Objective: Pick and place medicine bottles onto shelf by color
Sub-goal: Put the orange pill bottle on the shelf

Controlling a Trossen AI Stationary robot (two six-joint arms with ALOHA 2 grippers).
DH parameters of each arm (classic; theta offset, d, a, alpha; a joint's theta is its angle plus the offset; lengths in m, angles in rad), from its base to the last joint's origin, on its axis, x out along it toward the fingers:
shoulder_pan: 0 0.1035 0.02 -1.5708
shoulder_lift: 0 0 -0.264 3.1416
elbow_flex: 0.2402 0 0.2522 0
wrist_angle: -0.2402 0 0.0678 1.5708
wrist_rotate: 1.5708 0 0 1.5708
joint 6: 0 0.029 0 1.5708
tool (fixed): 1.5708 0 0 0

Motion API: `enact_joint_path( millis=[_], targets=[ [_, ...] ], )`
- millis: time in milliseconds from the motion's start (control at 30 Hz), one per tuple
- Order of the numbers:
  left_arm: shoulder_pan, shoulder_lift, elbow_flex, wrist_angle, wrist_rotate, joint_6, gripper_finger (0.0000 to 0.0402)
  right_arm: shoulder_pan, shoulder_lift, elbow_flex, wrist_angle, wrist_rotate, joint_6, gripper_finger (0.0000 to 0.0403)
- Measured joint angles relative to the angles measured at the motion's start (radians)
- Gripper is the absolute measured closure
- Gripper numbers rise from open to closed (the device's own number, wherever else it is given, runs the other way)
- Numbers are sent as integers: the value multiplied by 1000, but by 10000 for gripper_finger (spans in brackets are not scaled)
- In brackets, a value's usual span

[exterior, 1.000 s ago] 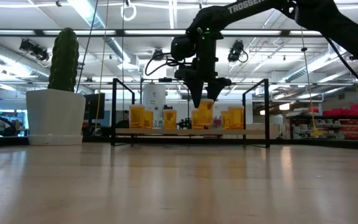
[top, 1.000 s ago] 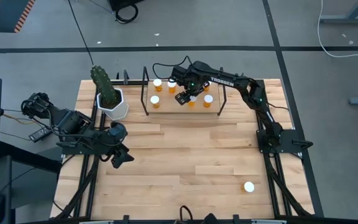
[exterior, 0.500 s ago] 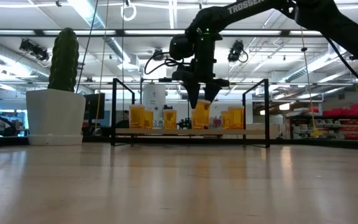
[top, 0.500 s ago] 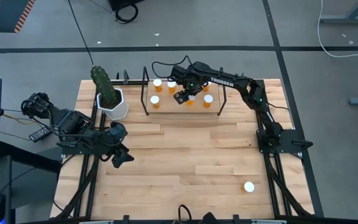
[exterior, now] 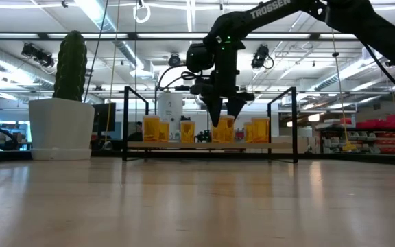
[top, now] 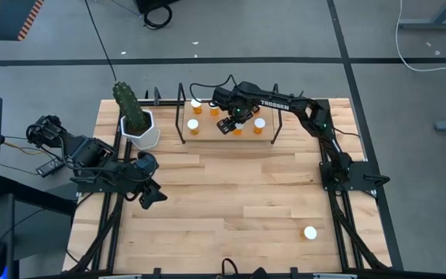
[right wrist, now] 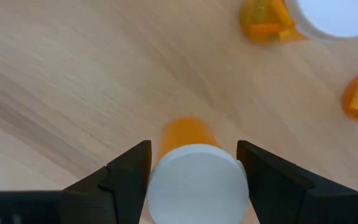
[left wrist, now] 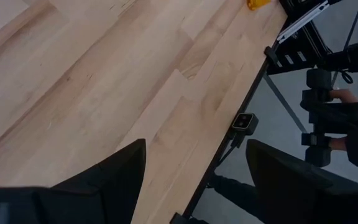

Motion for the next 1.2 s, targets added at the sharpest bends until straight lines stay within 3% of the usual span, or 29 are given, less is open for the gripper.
enact_joint_path(
  millis=[333,767,1200],
  targets=[
    [0,0,0,0,0,0,120,-5,0,0,5,0,-24,152],
    [0,0,0,0,0,-8,120,-4,0,0,7,0,-27,73],
    [0,0,0,0,0,-10,120,-4,0,97,8,7,-27,69]
  ],
)
